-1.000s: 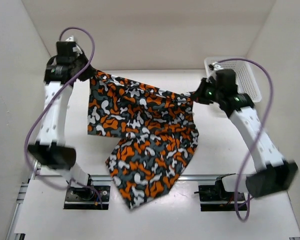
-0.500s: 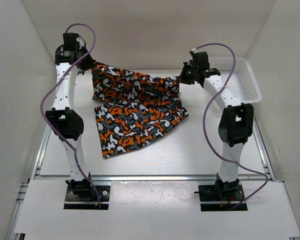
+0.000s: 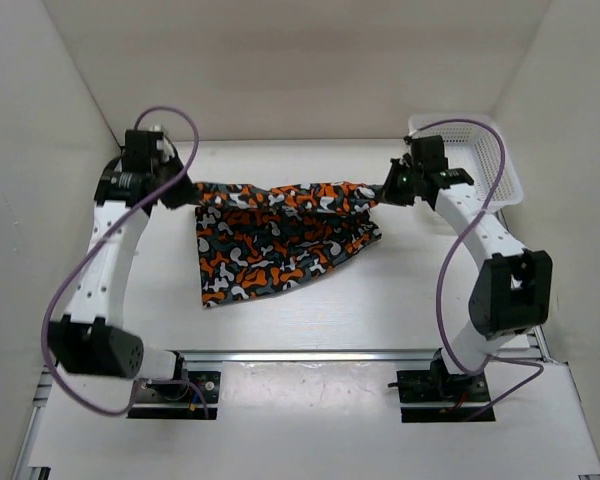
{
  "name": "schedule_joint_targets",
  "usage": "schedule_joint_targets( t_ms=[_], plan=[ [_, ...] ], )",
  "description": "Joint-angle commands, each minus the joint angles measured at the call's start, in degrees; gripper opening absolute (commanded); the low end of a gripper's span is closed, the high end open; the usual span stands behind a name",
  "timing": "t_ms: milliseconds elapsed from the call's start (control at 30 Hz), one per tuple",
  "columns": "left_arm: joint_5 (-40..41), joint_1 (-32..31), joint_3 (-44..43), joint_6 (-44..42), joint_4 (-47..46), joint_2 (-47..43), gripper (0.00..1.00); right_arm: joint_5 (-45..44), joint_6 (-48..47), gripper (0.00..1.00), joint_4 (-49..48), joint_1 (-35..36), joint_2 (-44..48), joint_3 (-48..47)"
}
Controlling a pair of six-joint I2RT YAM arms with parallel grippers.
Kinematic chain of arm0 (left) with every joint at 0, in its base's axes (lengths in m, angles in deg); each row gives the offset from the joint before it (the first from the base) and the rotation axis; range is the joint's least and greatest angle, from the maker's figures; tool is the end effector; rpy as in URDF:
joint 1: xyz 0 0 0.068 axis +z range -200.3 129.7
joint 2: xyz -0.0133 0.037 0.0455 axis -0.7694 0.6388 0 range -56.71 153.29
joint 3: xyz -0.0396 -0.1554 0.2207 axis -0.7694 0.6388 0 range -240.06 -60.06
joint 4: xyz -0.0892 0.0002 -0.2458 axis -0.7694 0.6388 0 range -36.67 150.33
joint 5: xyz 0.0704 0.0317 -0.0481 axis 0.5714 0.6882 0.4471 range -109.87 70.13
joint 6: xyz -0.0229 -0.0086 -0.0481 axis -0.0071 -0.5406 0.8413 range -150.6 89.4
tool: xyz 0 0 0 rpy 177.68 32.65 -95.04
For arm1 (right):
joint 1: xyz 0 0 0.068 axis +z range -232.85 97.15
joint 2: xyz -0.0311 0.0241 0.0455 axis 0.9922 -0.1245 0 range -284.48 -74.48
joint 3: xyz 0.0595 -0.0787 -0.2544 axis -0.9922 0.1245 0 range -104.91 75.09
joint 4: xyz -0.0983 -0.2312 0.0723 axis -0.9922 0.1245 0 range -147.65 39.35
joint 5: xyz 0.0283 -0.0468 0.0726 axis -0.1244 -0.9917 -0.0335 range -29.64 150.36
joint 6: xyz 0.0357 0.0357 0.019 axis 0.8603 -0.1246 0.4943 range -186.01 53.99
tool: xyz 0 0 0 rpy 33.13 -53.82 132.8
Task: Fold and stack the shorts
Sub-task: Fold the shorts
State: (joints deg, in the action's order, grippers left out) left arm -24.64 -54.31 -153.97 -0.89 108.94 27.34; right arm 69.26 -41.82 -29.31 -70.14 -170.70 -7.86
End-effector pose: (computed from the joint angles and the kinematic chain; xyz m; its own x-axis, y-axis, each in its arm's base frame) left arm 0.2993 -0.0240 0.3987 -0.6839 -0.4472 -0.5764 -0.2434 0.8847 -0.3976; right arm 0.3720 0.0894 0.3056 -0.7262 0.2511 -0.6399 -0.0358 0.9158 0.4001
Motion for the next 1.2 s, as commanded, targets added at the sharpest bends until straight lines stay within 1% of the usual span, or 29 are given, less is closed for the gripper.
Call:
schedule_joint_targets(
  t_ms=[0,33,67,100,167,233,367,400,433,467,500,533,567,633,700,733,800,833,967,1000,1100,1167],
  plan=[
    [3.6,-1.1,12.1,3.7,-0.7,-8.1,0.10,-3.3,-1.2,0.00,0.4,-0.7,5.3,8.5],
    [3.6,-1.8,18.4,4.9,-1.3,-11.2,0.10,-3.9,-1.2,0.00,-0.1,-0.7,6.2,10.8],
    [3.6,-1.8,21.2,5.7,-1.3,-12.5,0.10,-4.4,-0.5,0.00,-0.1,-0.7,7.4,14.8],
    [3.6,-1.8,25.7,6.2,-2.0,-13.5,0.10,-5.1,0.2,0.00,-0.9,-0.7,8.0,16.5],
    [3.6,-2.5,29.6,7.6,-2.5,-15.6,0.10,-5.6,0.9,0.00,-1.7,-0.7,9.2,20.6],
    [3.6,-3.0,34.0,9.7,-3.1,-16.3,0.10,-5.7,1.5,0.00,-2.6,-0.7,9.8,22.7],
    [4.8,-5.3,39.0,13.3,-3.1,-16.3,0.10,-7.2,2.6,0.00,-2.6,-0.7,11.1,26.1],
    [4.8,-5.3,39.6,13.4,-3.1,-16.3,0.13,-7.2,2.6,0.06,-2.6,-0.7,11.1,26.7],
    [4.8,-5.3,40.5,14.0,-3.1,-15.7,0.30,-6.5,2.6,0.32,-3.1,-0.7,11.7,26.7],
    [4.8,-5.3,40.5,14.1,-3.1,-15.7,0.42,-6.4,2.6,0.44,-3.1,-0.7,11.7,26.7],
    [5.6,-5.3,40.5,14.1,-3.1,-15.7,0.57,-5.8,1.9,0.54,-3.1,-0.7,12.3,26.7],
    [6.2,-5.3,39.4,14.1,-2.2,-15.1,0.81,-5.8,1.9,0.77,-3.1,-0.7,13.3,26.7],
    [7.3,-5.3,38.6,14.1,-1.0,-15.1,1.00,-5.8,1.9,0.85,-2.4,-0.7,13.3,26.2],
    [8.5,-5.3,36.9,14.1,0.1,-15.1,1.00,-5.8,1.9,0.93,-1.7,-1.2,14.2,26.2],
    [10.0,-5.3,34.3,14.1,1.3,-15.1,0.99,-4.6,2.5,0.94,-1.7,-1.8,14.8,25.7],
    [10.0,-5.3,33.8,14.1,1.3,-15.1,0.96,-4.0,2.5,0.94,-1.7,-1.8,13.9,25.0],
    [10.5,-5.3,33.2,14.1,0.8,-14.6,0.84,-3.1,4.0,0.94,-1.7,-2.4,11.4,24.3],
    [10.5,-5.3,32.6,14.1,0.8,-14.0,0.82,-2.1,4.0,0.94,-2.8,-2.4,10.4,24.2],
    [13.1,-5.3,30.4,12.7,-2.9,-8.0,0.82,0.8,5.7,0.94,-6.3,-3.0,4.3,22.9],
    [13.7,-5.3,29.0,12.1,-2.9,-4.6,0.82,1.4,6.2,0.94,-8.6,-3.0,2.5,22.9],
    [13.7,-4.1,26.7,10.8,-4.4,1.4,0.81,2.6,6.2,0.94,-12.5,-3.0,-1.1,21.5],
    [12.9,-3.6,25.8,10.3,-5.0,3.6,0.80,2.6,5.4,0.94,-13.1,-2.4,-3.5,20.4]
  ],
)
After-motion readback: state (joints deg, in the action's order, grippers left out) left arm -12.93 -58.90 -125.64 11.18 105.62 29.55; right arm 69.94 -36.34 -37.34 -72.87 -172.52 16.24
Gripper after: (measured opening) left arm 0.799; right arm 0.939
